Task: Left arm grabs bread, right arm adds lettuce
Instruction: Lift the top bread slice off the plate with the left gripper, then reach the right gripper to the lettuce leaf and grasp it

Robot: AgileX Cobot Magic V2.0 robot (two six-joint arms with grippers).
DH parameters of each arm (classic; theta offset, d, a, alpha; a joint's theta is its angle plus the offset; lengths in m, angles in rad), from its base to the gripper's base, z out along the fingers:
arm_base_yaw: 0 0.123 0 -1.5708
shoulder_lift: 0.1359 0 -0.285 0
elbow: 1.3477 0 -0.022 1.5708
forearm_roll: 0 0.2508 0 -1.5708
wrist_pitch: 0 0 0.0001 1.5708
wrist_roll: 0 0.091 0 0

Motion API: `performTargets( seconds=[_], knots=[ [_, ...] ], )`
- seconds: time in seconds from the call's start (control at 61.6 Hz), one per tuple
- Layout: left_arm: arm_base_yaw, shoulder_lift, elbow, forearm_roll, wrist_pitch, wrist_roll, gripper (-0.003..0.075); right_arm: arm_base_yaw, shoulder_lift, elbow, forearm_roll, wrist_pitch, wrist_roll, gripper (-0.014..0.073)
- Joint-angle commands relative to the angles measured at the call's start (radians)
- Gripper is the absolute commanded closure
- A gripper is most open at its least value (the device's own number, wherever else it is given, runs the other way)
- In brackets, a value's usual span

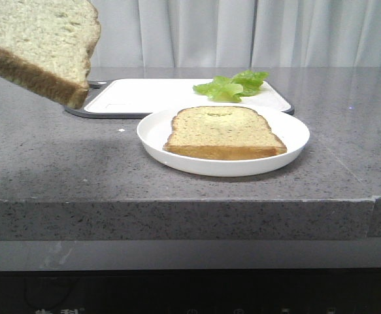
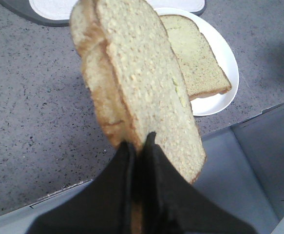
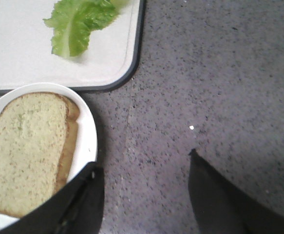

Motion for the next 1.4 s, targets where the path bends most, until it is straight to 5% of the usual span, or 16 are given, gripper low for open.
performTargets(
  seconds=[0.0, 0.455, 0.829, 1.381],
  knots=[
    [0.001, -0.012, -0.022, -0.029, -0.055, 0.004, 0.0741, -0.006, 0.067, -0.099, 0.084, -0.059, -0.067, 0.0176],
    [0.001, -0.010, -0.022, -0.029, -0.055, 0.004, 0.0741, -0.025, 0.524, -0.459, 0.571, -0.020, -0.424, 0.0176],
    [0.001, -0.010, -0.022, -0.029, -0.055, 0.004, 0.0741, -0.025, 0.807, -0.720, 0.620, 0.004, -0.429, 0.0176],
    [0.001, -0.010, -0.022, -0.029, -0.055, 0.004, 0.0741, 0.006, 0.940, -0.812, 0.820, 0.032, -0.585, 0.0177]
  ],
)
